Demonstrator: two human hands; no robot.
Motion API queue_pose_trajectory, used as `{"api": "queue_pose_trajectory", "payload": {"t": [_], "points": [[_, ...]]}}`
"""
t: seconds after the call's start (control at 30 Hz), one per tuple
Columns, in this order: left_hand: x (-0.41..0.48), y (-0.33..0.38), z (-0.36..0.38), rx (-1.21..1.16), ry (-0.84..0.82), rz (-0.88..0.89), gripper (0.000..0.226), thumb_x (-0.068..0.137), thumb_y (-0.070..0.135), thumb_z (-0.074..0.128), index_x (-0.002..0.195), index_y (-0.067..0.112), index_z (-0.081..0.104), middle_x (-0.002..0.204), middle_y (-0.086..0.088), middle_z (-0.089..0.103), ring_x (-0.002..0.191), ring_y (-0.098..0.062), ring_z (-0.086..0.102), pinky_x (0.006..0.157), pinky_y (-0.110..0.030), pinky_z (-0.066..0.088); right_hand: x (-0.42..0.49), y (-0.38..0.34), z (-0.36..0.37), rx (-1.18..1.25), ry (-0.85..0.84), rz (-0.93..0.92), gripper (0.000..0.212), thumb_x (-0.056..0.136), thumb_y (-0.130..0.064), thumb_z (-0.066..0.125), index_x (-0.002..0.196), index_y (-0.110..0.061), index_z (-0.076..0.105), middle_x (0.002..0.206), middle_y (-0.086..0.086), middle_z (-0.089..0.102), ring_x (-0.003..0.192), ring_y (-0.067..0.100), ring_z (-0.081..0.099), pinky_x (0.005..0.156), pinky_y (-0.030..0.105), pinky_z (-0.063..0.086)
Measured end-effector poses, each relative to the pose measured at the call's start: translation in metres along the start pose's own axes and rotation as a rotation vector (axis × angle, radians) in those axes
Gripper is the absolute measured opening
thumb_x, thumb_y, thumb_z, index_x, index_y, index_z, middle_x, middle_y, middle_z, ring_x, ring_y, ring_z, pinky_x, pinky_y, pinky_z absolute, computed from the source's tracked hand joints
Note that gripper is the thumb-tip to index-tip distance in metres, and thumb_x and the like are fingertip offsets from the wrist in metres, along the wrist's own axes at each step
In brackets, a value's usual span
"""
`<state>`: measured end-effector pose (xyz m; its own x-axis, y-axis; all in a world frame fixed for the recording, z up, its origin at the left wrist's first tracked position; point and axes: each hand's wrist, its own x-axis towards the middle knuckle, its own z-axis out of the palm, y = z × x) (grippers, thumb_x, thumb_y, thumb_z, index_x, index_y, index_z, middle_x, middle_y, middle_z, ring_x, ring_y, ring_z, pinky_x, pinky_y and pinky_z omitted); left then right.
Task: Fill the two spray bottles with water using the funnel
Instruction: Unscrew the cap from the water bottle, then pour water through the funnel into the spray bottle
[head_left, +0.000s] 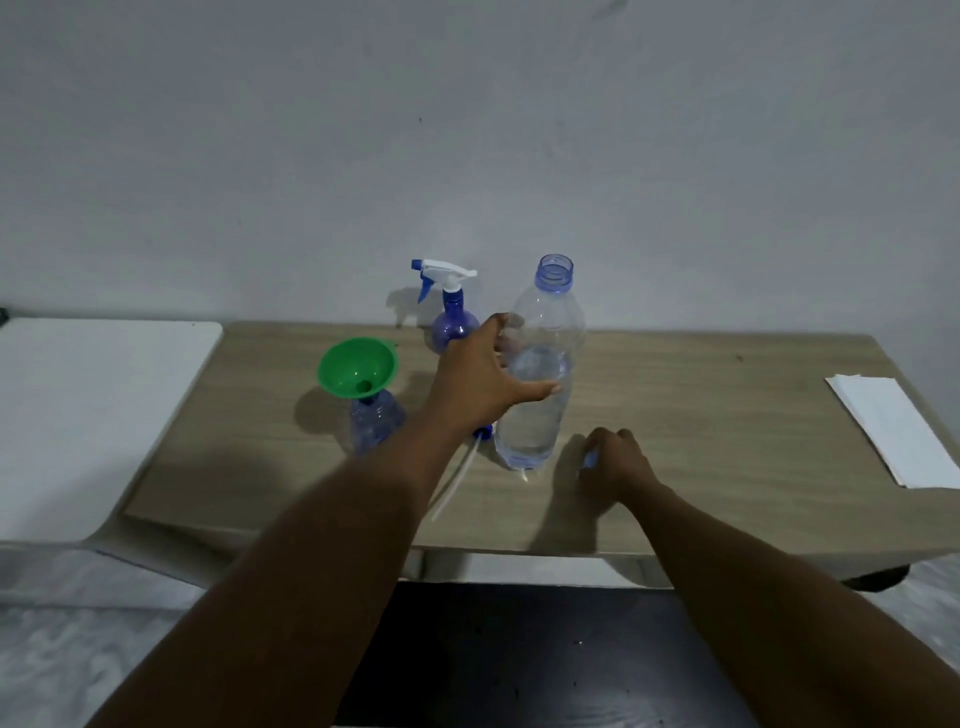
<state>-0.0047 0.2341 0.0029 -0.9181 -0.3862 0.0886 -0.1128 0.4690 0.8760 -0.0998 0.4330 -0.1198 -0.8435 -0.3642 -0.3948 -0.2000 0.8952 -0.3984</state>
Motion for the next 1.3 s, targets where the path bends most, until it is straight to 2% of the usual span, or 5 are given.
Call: {"api": "queue_pose_trajectory", "payload": {"t": [0.33, 0.57, 0.73, 1.07, 1.3], "points": [[-0.02, -0.013, 0.005, 0.011, -0.012, -0.132, 0.096, 0.045, 0.059, 0.093, 0.126, 0.027, 0.052, 0.118, 0.008, 0.066, 0.103, -0.011, 0.065, 0.091, -0.035, 0.058, -0.053, -0.083, -0.072, 1.028, 0.308, -0.266, 0.029, 0.097, -0.023, 0.046, 0.121, -0.022, 0.062, 0.113, -0.001, 0.066, 0.102, 0.019, 0.063, 0.08, 0.03, 0.051], [-0.069, -0.07, -0.014, 0.117, -0.069, -0.244, 0.033, 0.066, 0.044, 0.089, 0.077, 0.027, 0.063, 0.061, 0.009, 0.063, 0.061, -0.007, 0.062, 0.065, -0.027, 0.052, -0.067, -0.108, -0.045, 0.873, 0.258, -0.372, 0.085, 0.076, -0.016, 0.082, 0.145, -0.027, 0.034, 0.136, -0.007, 0.05, 0.121, 0.01, 0.053, 0.093, 0.029, 0.051], [-0.097, -0.112, -0.063, 0.395, 0.025, -0.271, 0.05, 0.081, 0.054, 0.074, 0.054, 0.019, 0.051, 0.058, 0.001, 0.058, 0.068, -0.022, 0.065, 0.062, -0.028, 0.041, -0.059, -0.123, -0.031, 0.852, 0.407, -0.27, 0.089, 0.053, -0.049, 0.094, 0.127, -0.03, 0.049, 0.125, -0.008, 0.059, 0.115, 0.013, 0.058, 0.096, 0.045, 0.053], [-0.07, -0.136, -0.112, 0.256, 0.204, -0.297, 0.106, 0.05, 0.064, 0.089, 0.135, 0.013, 0.05, 0.125, -0.004, 0.054, 0.116, -0.022, 0.055, 0.089, -0.032, 0.045, -0.057, -0.133, -0.03, 0.817, 0.539, -0.24, 0.075, 0.058, -0.033, 0.092, 0.122, -0.026, 0.054, 0.117, -0.005, 0.063, 0.109, 0.019, 0.061, 0.092, 0.044, 0.054], [-0.052, -0.136, -0.109, 0.131, 0.125, -0.223, 0.058, 0.066, 0.042, 0.089, 0.113, 0.018, 0.065, 0.097, 0.0, 0.067, 0.095, -0.026, 0.068, 0.074, -0.027, 0.046, -0.068, -0.139, -0.041, 0.703, 0.509, -0.296, 0.064, 0.064, -0.019, 0.09, 0.119, -0.019, 0.058, 0.111, -0.002, 0.066, 0.102, 0.017, 0.063, 0.077, 0.029, 0.051]]}}
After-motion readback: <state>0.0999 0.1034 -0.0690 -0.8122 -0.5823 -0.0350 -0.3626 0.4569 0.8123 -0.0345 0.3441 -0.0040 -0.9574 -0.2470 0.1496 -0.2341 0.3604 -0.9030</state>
